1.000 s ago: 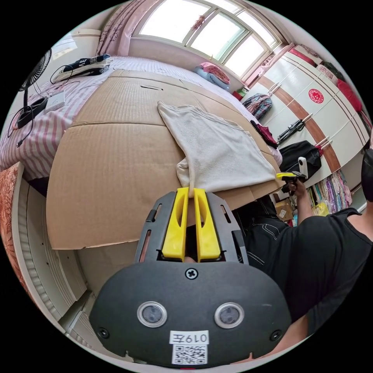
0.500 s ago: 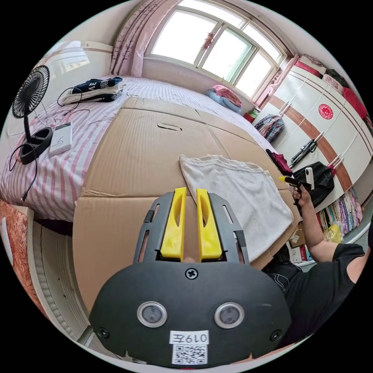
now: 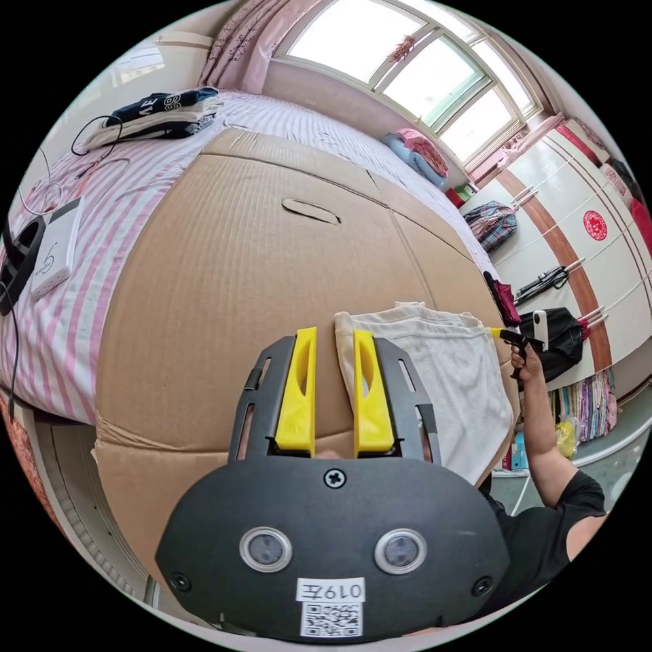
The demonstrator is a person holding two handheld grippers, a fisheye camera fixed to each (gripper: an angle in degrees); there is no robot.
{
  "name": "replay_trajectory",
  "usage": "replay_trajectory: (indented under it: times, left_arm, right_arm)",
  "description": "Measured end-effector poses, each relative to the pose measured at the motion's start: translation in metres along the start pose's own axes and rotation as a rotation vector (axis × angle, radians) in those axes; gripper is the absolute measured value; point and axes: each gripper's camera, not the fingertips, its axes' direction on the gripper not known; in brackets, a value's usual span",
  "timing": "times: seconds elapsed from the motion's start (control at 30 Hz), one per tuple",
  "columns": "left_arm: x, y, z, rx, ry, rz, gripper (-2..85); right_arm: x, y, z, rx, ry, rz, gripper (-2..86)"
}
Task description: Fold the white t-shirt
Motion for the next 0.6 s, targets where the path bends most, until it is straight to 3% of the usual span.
replay_trajectory:
  times: [0.17, 0.6]
  left_arm:
    - [-0.002, -0.014, 0.009, -0.021, 0.059, 0.021, 4.4]
    - [0.021, -0.014, 0.02, -0.022, -0.095, 0.082, 0.8]
  right_arm:
    - [-0.004, -0.013, 0.0, -0.028, -0.009, -0.016, 2.5]
    - [-0.007, -0.003, 0.027, 0.019, -0.014, 0.01, 1.2]
